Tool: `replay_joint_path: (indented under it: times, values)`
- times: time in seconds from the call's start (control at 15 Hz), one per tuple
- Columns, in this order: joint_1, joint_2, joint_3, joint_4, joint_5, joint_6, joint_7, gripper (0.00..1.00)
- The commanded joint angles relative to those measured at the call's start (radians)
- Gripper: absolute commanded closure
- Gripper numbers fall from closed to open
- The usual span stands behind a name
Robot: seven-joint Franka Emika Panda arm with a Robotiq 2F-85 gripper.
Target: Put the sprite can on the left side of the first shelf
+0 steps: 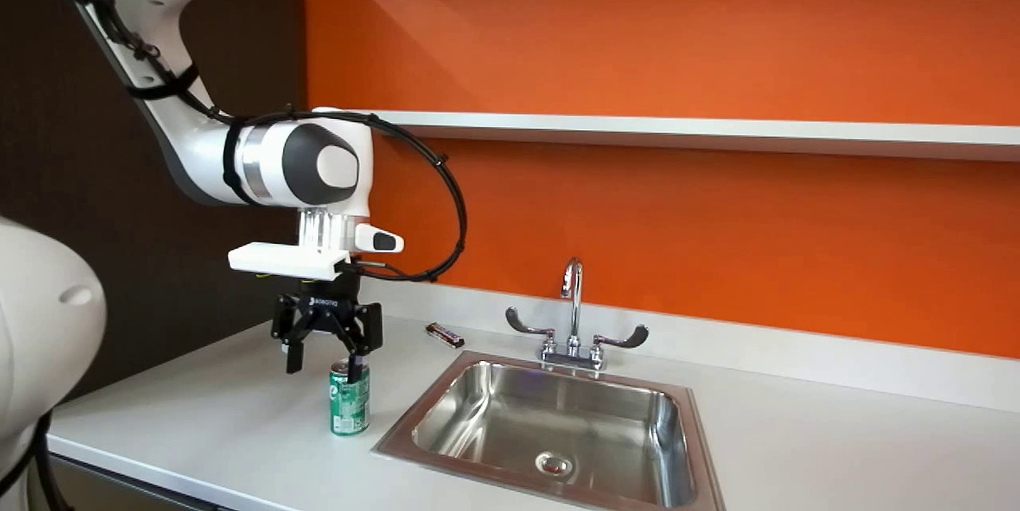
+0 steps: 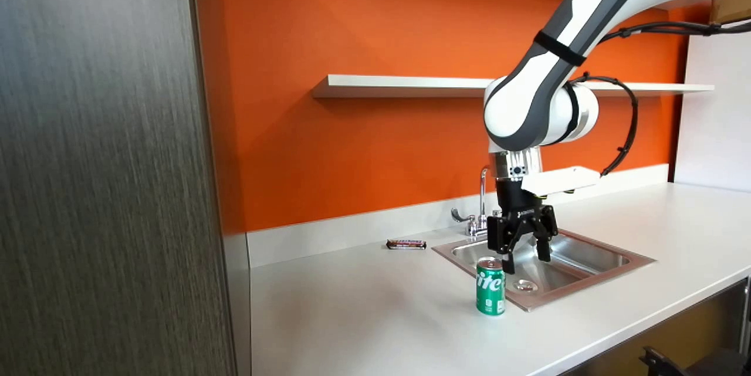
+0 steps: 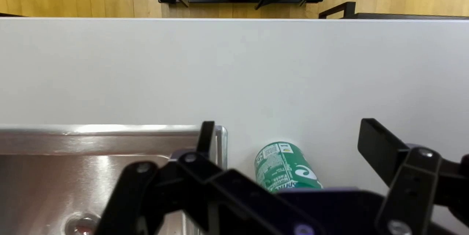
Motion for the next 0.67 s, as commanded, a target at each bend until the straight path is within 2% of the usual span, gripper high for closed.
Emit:
replay_joint_path:
  times: [0.0,0.6]
  values:
    - [-0.016,0.032,0.014,0.017,0.008,0.002,0.023,0.00]
    - [-0.014,0.019,0.013,0.001,0.004,-0.003,0.007,0.00]
